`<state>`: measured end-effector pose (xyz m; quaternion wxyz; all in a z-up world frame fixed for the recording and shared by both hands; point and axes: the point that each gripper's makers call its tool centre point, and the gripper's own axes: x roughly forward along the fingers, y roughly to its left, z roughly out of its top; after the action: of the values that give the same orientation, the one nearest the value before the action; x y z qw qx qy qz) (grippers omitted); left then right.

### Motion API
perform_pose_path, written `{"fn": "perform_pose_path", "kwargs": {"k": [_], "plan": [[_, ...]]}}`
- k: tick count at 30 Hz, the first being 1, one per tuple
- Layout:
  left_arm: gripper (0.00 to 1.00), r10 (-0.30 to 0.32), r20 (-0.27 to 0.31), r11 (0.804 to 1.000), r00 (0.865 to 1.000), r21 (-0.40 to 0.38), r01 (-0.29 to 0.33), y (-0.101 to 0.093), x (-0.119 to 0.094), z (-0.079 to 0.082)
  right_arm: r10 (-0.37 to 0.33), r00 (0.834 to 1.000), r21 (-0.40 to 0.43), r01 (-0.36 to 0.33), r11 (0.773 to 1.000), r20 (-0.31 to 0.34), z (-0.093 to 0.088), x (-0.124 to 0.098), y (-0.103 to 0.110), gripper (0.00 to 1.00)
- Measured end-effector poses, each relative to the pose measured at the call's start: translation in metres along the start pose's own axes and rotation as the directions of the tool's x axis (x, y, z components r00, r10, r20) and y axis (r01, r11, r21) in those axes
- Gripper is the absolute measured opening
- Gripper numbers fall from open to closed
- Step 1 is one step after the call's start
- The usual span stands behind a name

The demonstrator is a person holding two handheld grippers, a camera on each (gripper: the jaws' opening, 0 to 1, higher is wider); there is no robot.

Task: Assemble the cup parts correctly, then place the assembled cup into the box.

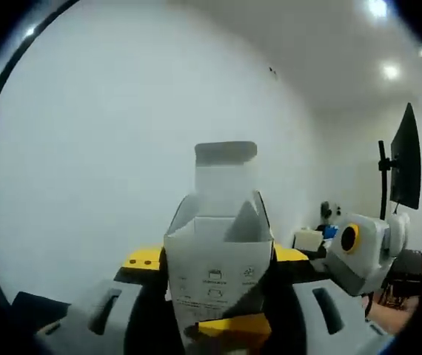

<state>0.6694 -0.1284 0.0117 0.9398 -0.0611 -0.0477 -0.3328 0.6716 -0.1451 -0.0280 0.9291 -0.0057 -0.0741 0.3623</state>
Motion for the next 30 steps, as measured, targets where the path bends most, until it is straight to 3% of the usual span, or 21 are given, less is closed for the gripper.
{"fn": "perform_pose_path", "kwargs": {"k": [1,3,7,8,9,10,11,13,14,15,18,21,24,25,26,27,30], "plan": [[0.53,-0.033,-0.02,0.999,0.999,-0.017,0.032,-0.007,-0.001,-0.003,0.008,1.0,0.039,-0.009,0.999,0.015,0.002,-0.004,-0.004,0.53],[0.66,-0.086,-0.015,0.996,0.996,-0.036,0.086,-0.014,-0.004,-0.003,0.028,0.999,0.037,-0.029,0.999,0.025,0.004,-0.014,-0.01,0.53],[0.74,-0.154,0.022,0.986,0.988,-0.064,0.155,-0.016,-0.023,0.001,0.085,0.996,0.05,-0.086,0.995,0.033,0.003,-0.039,-0.025,0.53],[0.73,-0.203,0.042,0.975,0.978,-0.083,0.206,-0.02,-0.028,0.004,0.102,0.994,0.045,-0.104,0.994,0.041,0.001,-0.047,-0.025,0.53],[0.71,-0.272,0.034,0.956,0.962,-0.108,0.274,-0.027,-0.036,0.001,0.173,0.984,0.015,-0.174,0.985,0.046,-0.002,-0.056,-0.018,0.53],[0.74,-0.276,0.038,0.951,0.96,-0.136,0.279,-0.024,-0.04,0.001,0.224,0.973,0.019,-0.226,0.974,0.059,-0.005,-0.065,-0.014,0.53],[0.75,-0.316,0.056,0.941,0.947,-0.112,0.32,-0.029,-0.046,0.0,0.242,0.967,0.044,-0.246,0.968,0.08,-0.007,-0.072,-0.013,0.53],[0.74,-0.32,0.037,0.94,0.947,-0.111,0.322,-0.026,-0.053,-0.008,0.335,0.938,0.056,-0.341,0.938,0.09,-0.018,-0.088,-0.003,0.53],[0.73,-0.337,0.034,0.937,0.941,-0.084,0.338,-0.026,-0.057,-0.013,0.341,0.936,0.078,-0.348,0.934,0.093,-0.026,-0.097,-0.005,0.53],[0.73,-0.33,0.022,0.94,0.944,-0.089,0.331,-0.023,-0.058,-0.018,0.37,0.925,0.087,-0.377,0.922,0.089,-0.033,-0.105,-0.004,0.53],[0.71,-0.34,0.003,0.936,0.94,-0.095,0.339,-0.02,-0.062,-0.032,0.388,0.914,0.131,-0.402,0.906,0.118,-0.046,-0.122,-0.01,0.53],[0.71,-0.358,-0.021,0.93,0.933,-0.093,0.355,-0.019,-0.064,-0.051,0.434,0.89,0.151,-0.452,0.879,0.138,-0.06,-0.143,-0.013,0.53],[0.67,-0.377,-0.04,0.925,0.926,-0.076,0.373,-0.02,-0.069,-0.073,0.486,0.857,0.185,-0.512,0.839,0.172,-0.076,-0.16,-0.012,0.53],[0.65,-0.375,-0.041,0.926,0.926,-0.073,0.371,-0.019,-0.069,-0.08,0.528,0.83,0.21,-0.557,0.804,0.18,-0.086,-0.167,-0.008,0.53],[0.64,-0.374,-0.037,0.926,0.927,-0.072,0.371,-0.018,-0.07,-0.086,0.543,0.819,0.225,-0.573,0.788,0.183,-0.094,-0.17,-0.008,0.53],[0.63,-0.38,-0.033,0.922,0.924,-0.087,0.377,-0.017,-0.071,-0.094,0.537,0.824,0.214,-0.565,0.797,0.18,-0.104,-0.17,-0.01,0.53],[0.64,-0.388,-0.023,0.916,0.921,-0.117,0.383,-0.016,-0.073,-0.111,0.559,0.815,0.216,-0.58,0.786,0.154,-0.133,-0.172,-0.007,0.53]]}}
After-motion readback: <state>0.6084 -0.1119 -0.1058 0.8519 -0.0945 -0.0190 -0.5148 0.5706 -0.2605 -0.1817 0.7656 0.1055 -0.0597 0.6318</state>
